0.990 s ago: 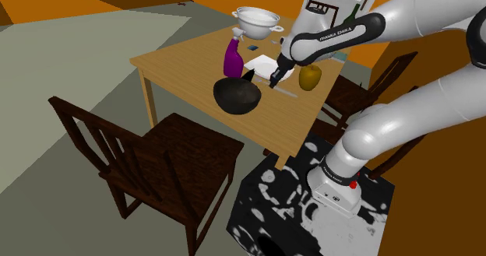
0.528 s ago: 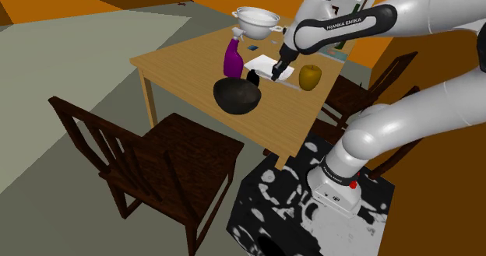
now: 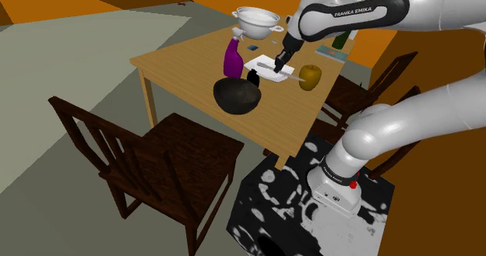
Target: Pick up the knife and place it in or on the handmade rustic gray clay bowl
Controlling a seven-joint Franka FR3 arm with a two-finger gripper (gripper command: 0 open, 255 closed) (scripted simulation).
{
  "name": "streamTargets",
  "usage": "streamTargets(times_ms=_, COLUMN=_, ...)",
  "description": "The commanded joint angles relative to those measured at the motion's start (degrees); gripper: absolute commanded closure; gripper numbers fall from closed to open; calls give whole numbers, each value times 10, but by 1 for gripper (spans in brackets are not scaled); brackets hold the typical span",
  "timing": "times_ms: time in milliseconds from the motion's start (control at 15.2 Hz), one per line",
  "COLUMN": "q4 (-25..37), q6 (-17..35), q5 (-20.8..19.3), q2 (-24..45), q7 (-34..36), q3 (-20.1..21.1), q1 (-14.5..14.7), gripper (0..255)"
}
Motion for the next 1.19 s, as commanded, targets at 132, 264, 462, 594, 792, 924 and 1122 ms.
streamTargets(times_ms=132, q4=26, q6=-36, q5=2, q2=-10, q7=1, q3=3, q1=1, gripper=255)
streamTargets(times_ms=264, q4=39, q6=-53, q5=3, q2=-14, q7=1, q3=4, q1=1, gripper=255)
streamTargets(times_ms=462, q4=50, q6=-68, q5=7, q2=-17, q7=15, q3=18, q1=7, gripper=255)
streamTargets(times_ms=594, q4=51, q6=-69, q5=15, q2=-16, q7=45, q3=42, q1=18, gripper=255)
streamTargets(times_ms=792, q4=58, q6=-72, q5=26, q2=-10, q7=89, q3=79, q1=35, gripper=255)
streamTargets(times_ms=924, q4=66, q6=-73, q5=33, q2=-2, q7=118, q3=103, q1=45, gripper=255)
streamTargets(times_ms=1122, q4=83, q6=-75, q5=42, q2=15, q7=162, q3=138, q1=60, gripper=255)
